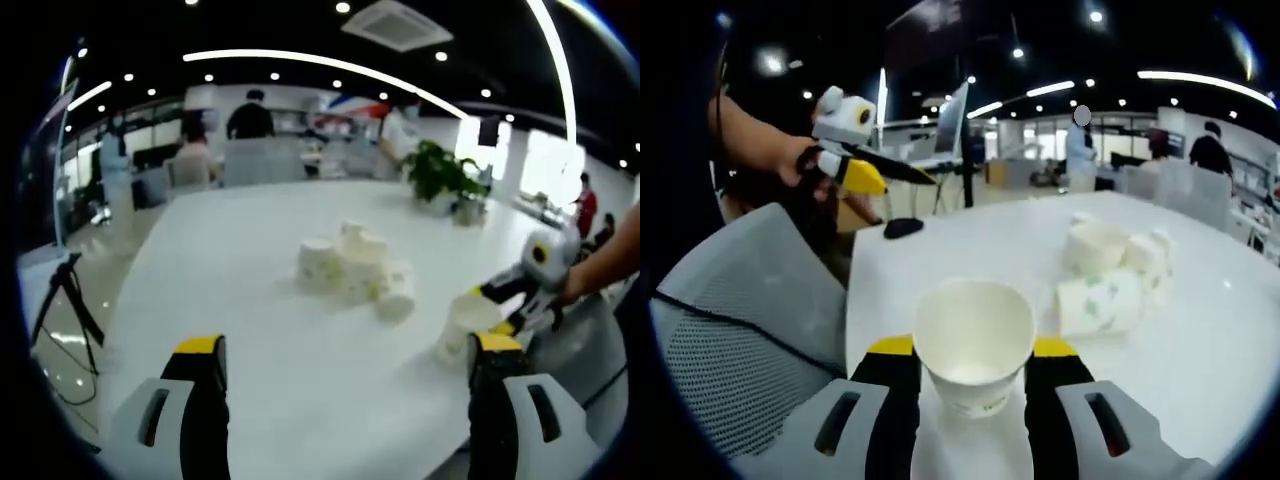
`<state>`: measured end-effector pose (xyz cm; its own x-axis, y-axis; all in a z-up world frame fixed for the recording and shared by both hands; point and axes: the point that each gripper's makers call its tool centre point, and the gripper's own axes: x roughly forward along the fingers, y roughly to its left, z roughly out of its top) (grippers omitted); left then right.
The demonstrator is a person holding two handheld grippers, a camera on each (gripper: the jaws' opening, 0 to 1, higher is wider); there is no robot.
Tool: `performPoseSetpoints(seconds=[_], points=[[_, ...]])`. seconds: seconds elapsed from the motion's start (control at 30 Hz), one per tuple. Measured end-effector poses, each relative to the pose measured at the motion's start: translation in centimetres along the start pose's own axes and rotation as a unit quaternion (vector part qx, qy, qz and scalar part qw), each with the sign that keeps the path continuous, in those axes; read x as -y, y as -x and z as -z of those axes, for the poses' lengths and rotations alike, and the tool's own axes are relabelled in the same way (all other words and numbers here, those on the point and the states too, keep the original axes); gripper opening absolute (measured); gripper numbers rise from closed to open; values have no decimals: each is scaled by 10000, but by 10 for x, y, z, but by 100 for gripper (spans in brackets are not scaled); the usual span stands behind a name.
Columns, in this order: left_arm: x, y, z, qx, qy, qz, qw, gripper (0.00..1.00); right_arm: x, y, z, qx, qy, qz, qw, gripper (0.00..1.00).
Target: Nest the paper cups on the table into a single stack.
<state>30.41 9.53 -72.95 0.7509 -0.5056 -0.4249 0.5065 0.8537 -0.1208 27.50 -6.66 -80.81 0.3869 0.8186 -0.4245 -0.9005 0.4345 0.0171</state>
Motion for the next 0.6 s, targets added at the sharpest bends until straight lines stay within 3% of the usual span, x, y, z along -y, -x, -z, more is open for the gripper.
performPoseSetpoints(seconds=[0.47,0.6], points=[[3,-3,0,-5,-2,31,10000,98,-1,-1,4,-164,54,-9,9999,41],[3,-3,0,0,-4,33,10000,98,-2,2,0,-159,-43,-17,9999,55]])
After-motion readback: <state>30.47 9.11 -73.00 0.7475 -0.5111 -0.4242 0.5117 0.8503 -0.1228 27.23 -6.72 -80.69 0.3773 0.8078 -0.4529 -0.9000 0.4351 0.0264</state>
